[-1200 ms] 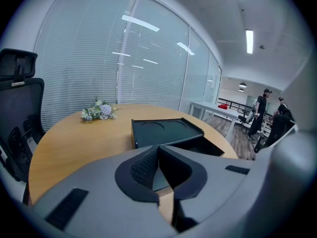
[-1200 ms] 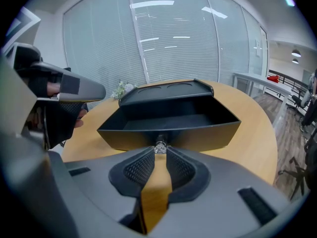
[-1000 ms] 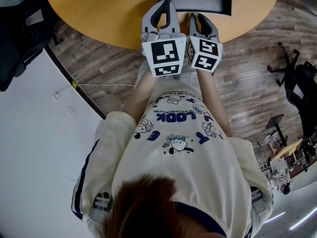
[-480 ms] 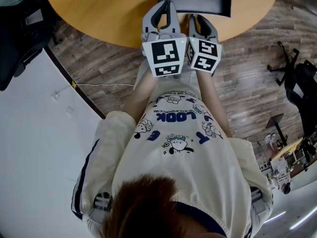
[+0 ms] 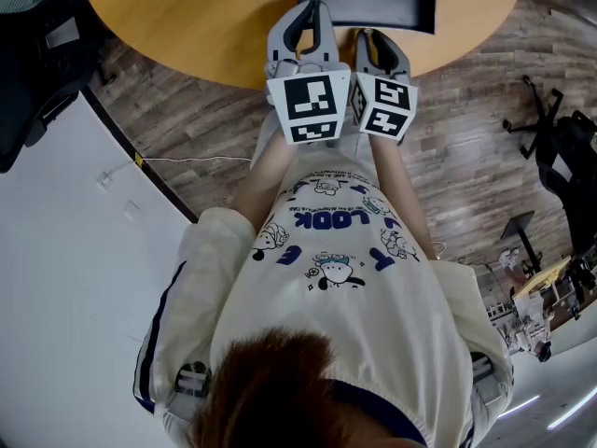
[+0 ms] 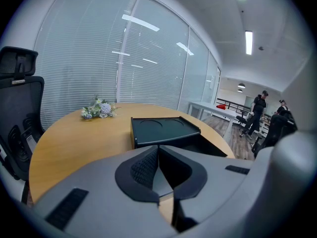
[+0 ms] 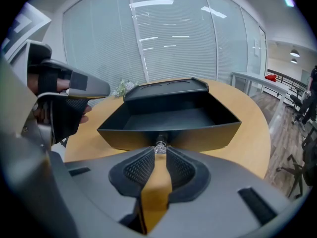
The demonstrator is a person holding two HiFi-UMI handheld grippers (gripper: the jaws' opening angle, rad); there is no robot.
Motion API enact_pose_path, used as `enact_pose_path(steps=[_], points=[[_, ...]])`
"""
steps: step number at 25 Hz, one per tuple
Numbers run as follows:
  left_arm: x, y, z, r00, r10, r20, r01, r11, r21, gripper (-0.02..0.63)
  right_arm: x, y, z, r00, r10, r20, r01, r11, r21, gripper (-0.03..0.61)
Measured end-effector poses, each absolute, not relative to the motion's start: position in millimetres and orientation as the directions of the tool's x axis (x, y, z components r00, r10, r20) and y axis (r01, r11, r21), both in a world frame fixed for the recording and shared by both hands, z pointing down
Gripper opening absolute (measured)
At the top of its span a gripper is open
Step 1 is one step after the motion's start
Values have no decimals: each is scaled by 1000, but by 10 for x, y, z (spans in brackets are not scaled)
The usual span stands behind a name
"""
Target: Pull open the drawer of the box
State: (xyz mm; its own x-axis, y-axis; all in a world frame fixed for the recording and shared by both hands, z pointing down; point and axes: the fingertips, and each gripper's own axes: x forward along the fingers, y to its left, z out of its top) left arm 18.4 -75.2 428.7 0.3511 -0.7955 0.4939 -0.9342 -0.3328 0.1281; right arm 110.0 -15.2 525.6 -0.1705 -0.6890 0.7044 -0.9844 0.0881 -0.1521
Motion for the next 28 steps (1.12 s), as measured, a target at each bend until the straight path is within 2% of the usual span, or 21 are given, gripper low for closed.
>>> enact_pose_path(steps=[19, 28], points=[[93, -792, 4244, 338, -805, 487, -939, -324, 116, 17, 1151, -188, 5342, -157, -678, 718, -986, 65, -153, 92], [104, -823, 3960, 346, -827, 444, -938, -323, 129, 17, 1157, -110, 4986, -187, -703, 686, -981, 105, -160, 106]])
